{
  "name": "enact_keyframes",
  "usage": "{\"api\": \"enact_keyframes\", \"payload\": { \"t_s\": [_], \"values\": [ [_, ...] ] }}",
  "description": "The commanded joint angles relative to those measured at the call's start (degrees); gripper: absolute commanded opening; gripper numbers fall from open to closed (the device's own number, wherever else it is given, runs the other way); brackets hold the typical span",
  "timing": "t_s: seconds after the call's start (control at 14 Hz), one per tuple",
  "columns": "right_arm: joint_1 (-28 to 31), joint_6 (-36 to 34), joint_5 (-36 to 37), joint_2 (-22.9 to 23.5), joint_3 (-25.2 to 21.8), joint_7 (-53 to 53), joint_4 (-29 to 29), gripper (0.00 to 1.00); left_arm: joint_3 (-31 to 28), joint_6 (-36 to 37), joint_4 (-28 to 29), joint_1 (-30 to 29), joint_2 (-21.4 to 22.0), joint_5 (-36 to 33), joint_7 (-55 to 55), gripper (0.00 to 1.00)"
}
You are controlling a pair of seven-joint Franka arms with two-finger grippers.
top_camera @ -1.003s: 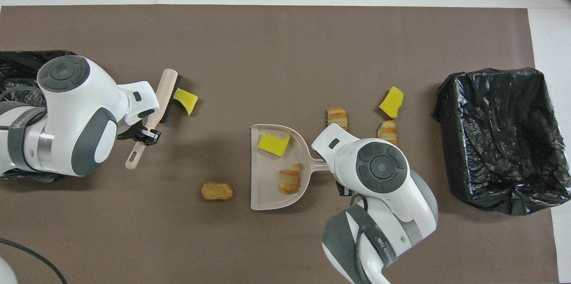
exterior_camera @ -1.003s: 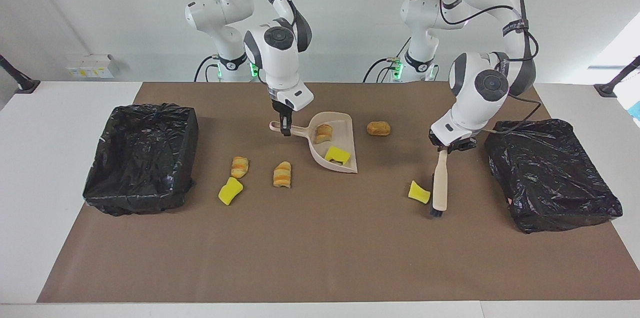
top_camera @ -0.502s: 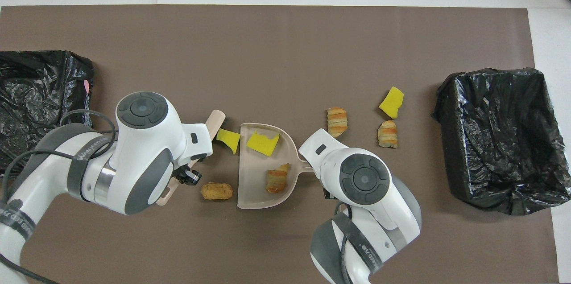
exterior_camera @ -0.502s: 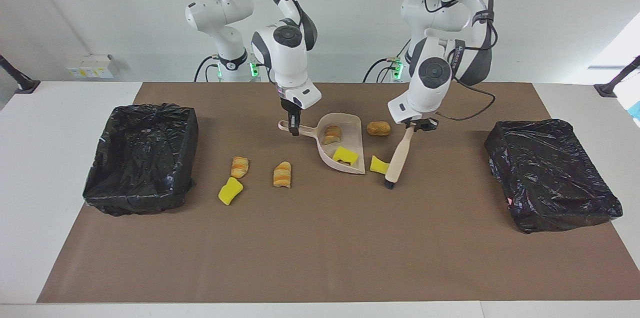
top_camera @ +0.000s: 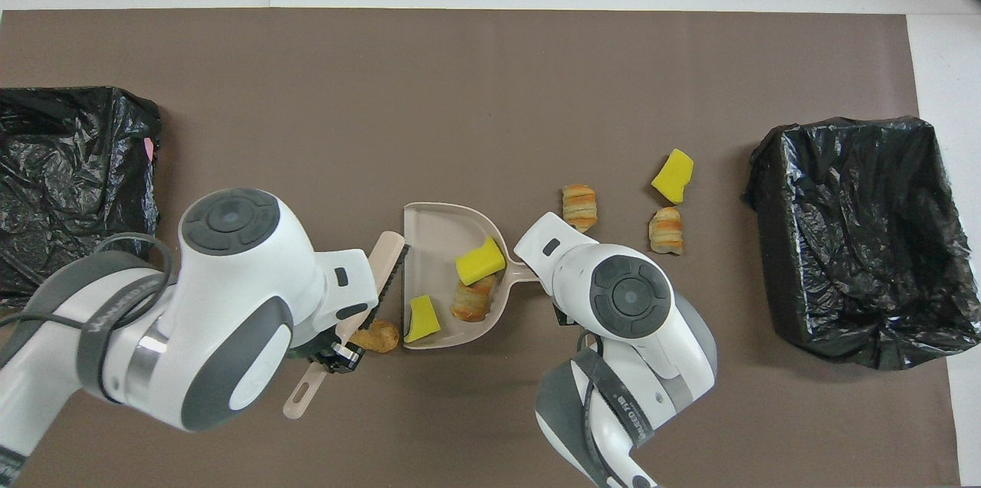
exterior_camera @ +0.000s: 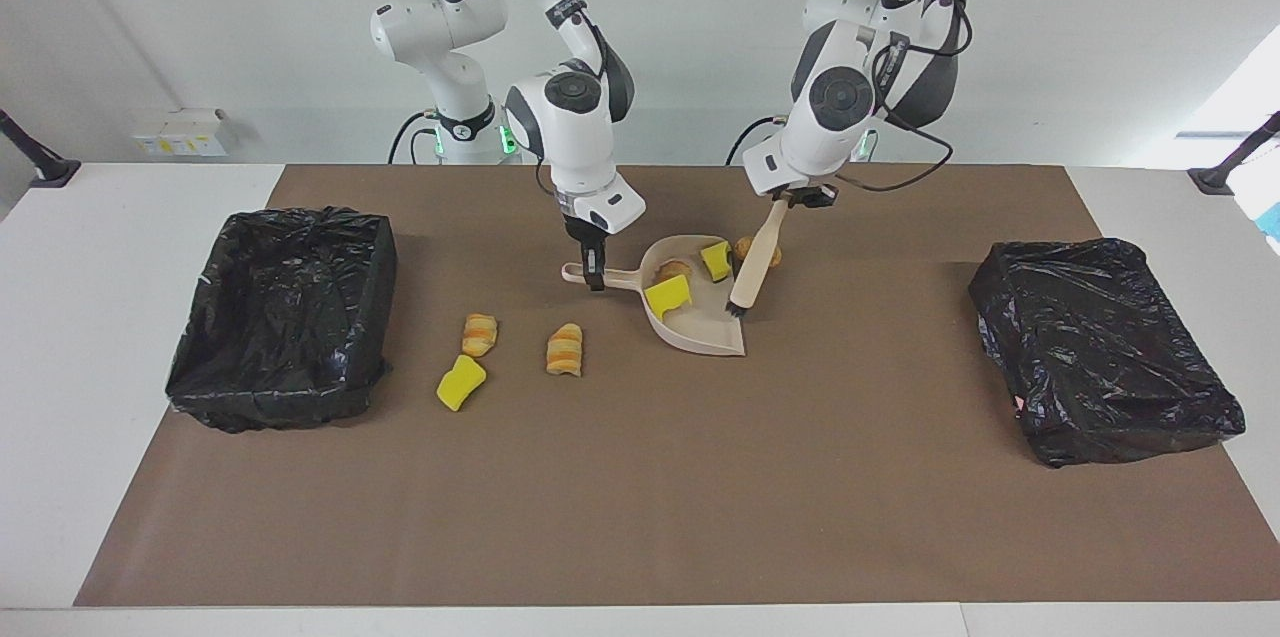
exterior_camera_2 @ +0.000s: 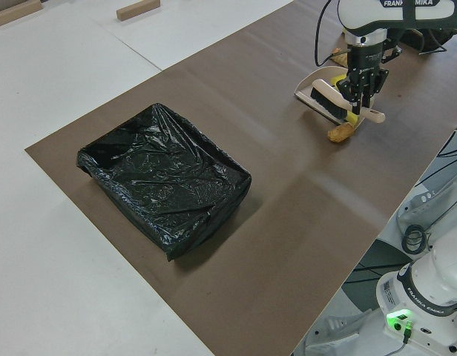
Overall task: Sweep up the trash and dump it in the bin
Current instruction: 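Sweep more pieces into the dustpan held by the right gripper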
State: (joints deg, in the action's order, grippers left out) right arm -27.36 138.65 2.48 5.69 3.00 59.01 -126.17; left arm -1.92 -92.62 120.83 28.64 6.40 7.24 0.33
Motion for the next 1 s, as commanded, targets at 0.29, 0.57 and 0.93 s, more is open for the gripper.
{"api": "enact_keyframes", "payload": {
  "t_s": [0.29,0.57,0.93],
  "values": [
    [0.4,-2.9,-0.9,-1.6,0.3,7.7,0.7,0.00,-0.3,2.9,8.9,-4.3,10.8,2.7,-29.9,0.00],
    [-2.1,-8.0,-0.9,-3.7,0.3,8.9,-0.9,0.00,0.2,-5.2,18.8,-0.1,14.3,4.2,-37.9,0.00],
    [-1.9,-7.4,-1.0,-3.1,0.3,7.9,-0.7,0.00,0.3,-16.4,21.2,9.4,10.7,6.5,-38.4,0.00]
  ]
}}
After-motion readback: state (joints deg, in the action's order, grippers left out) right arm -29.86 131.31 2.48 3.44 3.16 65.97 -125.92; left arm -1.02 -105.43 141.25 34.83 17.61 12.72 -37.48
